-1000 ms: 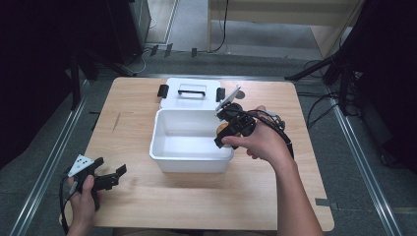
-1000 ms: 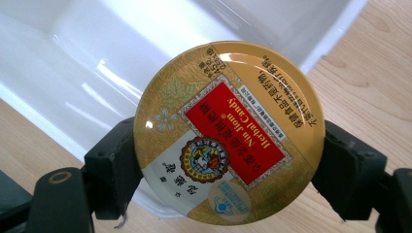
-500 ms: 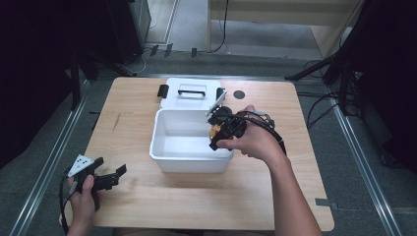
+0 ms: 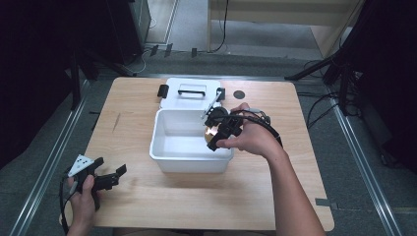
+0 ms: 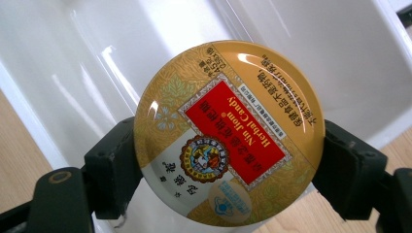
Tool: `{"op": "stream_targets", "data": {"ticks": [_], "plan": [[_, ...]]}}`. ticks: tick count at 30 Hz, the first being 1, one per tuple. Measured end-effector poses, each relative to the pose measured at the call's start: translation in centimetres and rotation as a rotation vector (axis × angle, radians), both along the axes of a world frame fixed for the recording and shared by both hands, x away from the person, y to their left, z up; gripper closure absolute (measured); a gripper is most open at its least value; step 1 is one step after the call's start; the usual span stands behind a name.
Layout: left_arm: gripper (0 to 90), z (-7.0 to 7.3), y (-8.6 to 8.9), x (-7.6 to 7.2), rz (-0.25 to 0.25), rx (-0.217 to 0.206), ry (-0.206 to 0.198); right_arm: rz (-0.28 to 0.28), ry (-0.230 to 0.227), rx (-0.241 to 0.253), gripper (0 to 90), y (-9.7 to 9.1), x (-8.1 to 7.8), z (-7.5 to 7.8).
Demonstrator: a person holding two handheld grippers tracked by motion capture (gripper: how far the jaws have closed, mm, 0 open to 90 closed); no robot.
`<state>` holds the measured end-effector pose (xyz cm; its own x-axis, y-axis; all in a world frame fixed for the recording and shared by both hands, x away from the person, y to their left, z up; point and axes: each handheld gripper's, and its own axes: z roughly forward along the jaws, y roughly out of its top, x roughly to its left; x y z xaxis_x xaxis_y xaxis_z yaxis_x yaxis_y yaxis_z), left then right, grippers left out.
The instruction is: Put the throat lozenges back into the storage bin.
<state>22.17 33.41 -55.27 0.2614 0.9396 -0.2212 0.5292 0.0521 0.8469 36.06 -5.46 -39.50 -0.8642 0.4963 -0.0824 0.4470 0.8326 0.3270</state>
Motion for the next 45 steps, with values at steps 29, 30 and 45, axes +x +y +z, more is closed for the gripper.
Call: {"op": "stream_targets", "data": {"ticks": [29,30,45], "plan": [[0.0,0.0,0.1,0.0,0.001,-0.006,0.000,0.251,-0.041,-0.180,20.2,1.5,1.3,-3.8],[0.0,0.0,0.1,0.0,0.001,-0.005,0.000,0.250,-0.040,-0.188,20.2,1.5,1.3,-4.0],[0.0,0.0,0.0,0.0,0.003,-0.005,0.001,0.281,0.004,-0.347,20.2,2.8,2.1,-5.2]]}}
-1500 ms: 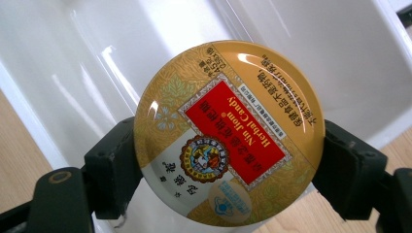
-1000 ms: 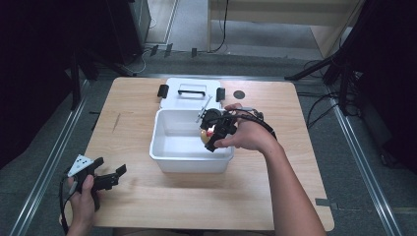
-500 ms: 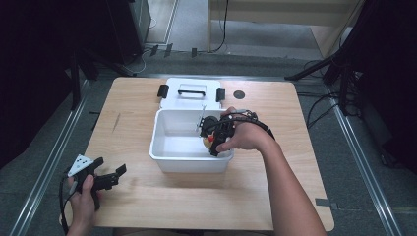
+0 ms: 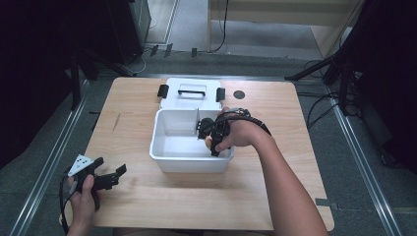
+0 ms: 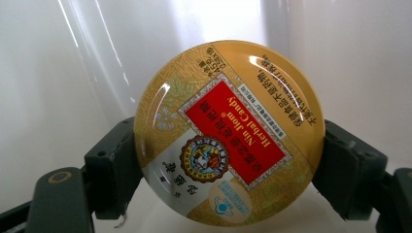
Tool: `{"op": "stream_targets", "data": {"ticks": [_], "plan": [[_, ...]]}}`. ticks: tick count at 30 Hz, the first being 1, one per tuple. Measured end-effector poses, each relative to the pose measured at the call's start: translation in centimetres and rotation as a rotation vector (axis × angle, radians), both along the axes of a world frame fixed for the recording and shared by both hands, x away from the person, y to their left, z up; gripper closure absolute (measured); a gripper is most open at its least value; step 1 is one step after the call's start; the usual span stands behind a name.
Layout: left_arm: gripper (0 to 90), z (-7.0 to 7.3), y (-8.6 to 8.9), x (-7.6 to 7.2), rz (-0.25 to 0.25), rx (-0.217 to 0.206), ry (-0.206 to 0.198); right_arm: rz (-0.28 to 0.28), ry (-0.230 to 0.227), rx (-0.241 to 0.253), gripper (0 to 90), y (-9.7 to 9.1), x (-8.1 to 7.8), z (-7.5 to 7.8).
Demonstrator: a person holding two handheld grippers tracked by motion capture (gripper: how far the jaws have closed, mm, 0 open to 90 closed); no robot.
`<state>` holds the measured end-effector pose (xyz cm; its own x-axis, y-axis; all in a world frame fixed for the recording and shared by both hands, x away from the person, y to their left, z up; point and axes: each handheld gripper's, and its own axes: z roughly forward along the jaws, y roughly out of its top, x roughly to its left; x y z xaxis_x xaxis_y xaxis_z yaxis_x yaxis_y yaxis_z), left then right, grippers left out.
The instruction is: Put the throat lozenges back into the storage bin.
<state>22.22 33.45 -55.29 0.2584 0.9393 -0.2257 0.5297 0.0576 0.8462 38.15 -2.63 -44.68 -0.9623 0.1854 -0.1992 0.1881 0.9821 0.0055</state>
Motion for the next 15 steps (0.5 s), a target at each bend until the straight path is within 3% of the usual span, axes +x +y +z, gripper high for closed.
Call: {"op": "stream_targets", "data": {"ticks": [7,11,15], "plan": [[0.0,0.00,0.00,0.02,-0.003,-0.003,0.002,-0.014,-0.003,-0.058,20.1,0.65,0.31,-0.81],[0.0,0.00,-0.01,0.03,-0.004,-0.001,0.004,-0.033,-0.014,-0.060,18.7,0.73,0.44,-0.61],[0.0,0.01,-0.01,0.02,-0.007,0.002,0.004,-0.058,-0.033,-0.059,11.6,0.55,0.56,-0.42]]}}
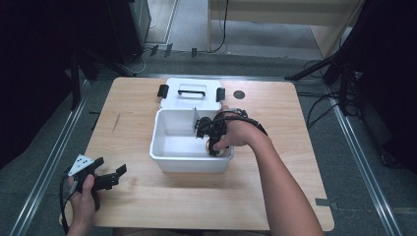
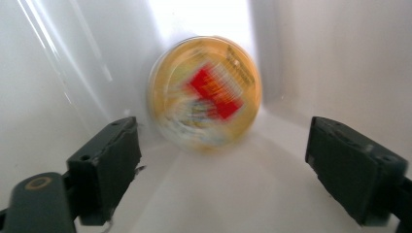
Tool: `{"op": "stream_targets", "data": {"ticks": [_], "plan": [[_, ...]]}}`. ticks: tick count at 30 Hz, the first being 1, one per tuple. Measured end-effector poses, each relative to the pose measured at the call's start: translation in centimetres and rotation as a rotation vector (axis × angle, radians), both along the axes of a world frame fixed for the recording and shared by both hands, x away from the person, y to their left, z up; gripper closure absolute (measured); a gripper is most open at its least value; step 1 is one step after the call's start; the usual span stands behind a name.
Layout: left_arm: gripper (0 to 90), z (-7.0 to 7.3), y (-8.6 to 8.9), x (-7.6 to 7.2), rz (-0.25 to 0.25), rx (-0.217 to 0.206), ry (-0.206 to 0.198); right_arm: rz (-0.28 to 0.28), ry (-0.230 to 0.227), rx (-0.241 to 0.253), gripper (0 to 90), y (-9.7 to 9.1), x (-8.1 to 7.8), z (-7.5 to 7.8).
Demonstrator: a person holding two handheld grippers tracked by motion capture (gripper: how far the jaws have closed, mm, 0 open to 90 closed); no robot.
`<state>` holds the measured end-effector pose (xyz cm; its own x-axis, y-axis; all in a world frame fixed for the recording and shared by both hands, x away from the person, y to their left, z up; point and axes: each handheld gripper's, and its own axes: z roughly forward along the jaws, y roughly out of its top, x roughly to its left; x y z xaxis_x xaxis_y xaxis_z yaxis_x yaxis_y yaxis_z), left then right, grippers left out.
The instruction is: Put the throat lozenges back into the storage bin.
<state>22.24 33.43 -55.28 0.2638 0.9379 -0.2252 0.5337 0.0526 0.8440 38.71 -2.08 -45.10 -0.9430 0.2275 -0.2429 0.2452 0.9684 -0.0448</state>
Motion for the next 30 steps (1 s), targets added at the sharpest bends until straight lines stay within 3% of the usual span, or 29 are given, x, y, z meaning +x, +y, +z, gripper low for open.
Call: {"op": "stream_targets", "data": {"ticks": [3,10,11,12,14,15,16,17,18,22,25,30], "plan": [[0.0,0.0,0.0,0.0,0.001,0.000,0.000,-0.013,-0.002,0.024,6.4,-0.1,-0.1,0.3],[0.0,0.0,0.0,0.0,0.001,0.002,0.001,-0.032,-0.054,0.162,13.0,-0.6,-0.9,3.1],[0.0,0.0,0.0,0.0,0.001,0.002,0.001,-0.032,-0.054,0.162,13.0,-0.6,-0.9,3.1],[0.0,0.0,0.0,0.0,0.001,0.002,0.000,-0.060,-0.087,0.219,13.0,-0.9,-1.1,4.1],[0.0,0.0,0.0,0.0,0.003,0.000,-0.001,-0.076,-0.094,0.237,12.9,-1.0,-1.3,4.5],[0.0,0.0,0.0,0.0,0.002,0.002,-0.002,-0.101,-0.118,0.299,12.9,-1.5,-1.6,5.4],[0.0,0.0,0.0,0.0,0.002,0.002,-0.002,-0.101,-0.118,0.299,12.9,-1.5,-1.6,5.4],[0.0,0.0,0.0,0.0,0.002,0.001,-0.002,-0.125,-0.134,0.344,11.7,-2.0,-1.8,6.1],[0.0,0.0,0.0,0.0,0.002,0.001,-0.002,-0.125,-0.134,0.344,11.7,-2.0,-1.8,6.1],[0.0,0.0,0.0,0.0,0.002,0.003,-0.002,-0.217,-0.200,0.441,9.8,-3.7,-2.2,7.5],[0.0,0.0,0.0,0.0,0.001,0.003,-0.001,-0.268,-0.198,0.489,0.4,-4.8,-2.3,7.8],[0.0,0.0,0.0,0.0,-0.001,0.007,0.000,-0.303,-0.233,0.566,0.0,-6.9,-2.6,7.9]]}}
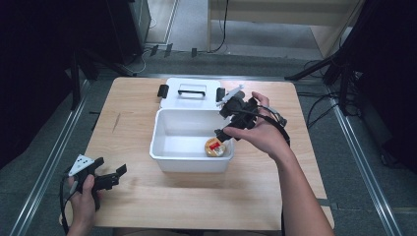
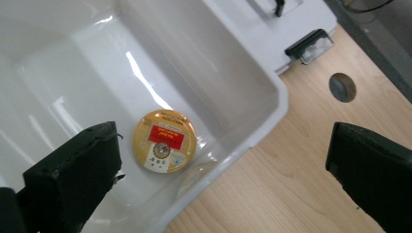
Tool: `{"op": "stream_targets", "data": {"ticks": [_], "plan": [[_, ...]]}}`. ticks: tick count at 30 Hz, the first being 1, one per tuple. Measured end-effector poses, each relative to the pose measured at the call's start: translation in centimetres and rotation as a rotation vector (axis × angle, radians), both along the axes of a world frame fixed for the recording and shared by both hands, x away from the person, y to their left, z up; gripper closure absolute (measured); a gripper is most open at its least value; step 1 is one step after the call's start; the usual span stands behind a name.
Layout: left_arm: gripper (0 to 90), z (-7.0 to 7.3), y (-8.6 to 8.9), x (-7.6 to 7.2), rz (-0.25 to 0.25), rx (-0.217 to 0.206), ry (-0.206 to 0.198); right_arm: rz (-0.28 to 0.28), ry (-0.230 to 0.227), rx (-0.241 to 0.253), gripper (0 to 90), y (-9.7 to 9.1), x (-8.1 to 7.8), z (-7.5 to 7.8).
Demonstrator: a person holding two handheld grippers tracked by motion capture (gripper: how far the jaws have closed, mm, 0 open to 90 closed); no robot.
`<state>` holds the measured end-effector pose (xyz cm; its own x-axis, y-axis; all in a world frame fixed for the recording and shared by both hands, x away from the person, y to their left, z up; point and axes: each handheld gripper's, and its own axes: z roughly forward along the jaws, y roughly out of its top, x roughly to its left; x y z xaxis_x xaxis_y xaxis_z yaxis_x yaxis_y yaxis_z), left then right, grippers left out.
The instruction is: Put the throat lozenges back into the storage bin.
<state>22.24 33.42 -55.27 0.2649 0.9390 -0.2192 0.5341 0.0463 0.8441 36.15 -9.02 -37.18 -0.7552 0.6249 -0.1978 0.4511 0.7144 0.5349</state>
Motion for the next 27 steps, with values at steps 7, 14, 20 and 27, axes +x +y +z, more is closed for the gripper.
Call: {"op": "stream_targets", "data": {"ticks": [7,14,20,27], "plan": [[0.0,0.0,0.0,0.0,-0.001,-0.001,-0.001,-0.083,-0.083,0.131,0.0,-3.2,-0.5,-0.3],[0.0,0.0,0.0,0.0,-0.001,-0.002,-0.001,-0.173,-0.148,0.225,0.0,-6.6,-1.1,-1.6],[0.0,0.0,0.0,0.0,0.001,-0.003,-0.001,-0.240,-0.155,0.287,0.0,-9.4,-1.6,-3.2],[0.0,0.0,0.0,0.0,0.001,-0.002,-0.002,-0.324,-0.178,0.333,0.0,-12.4,-2.5,-5.1]]}}
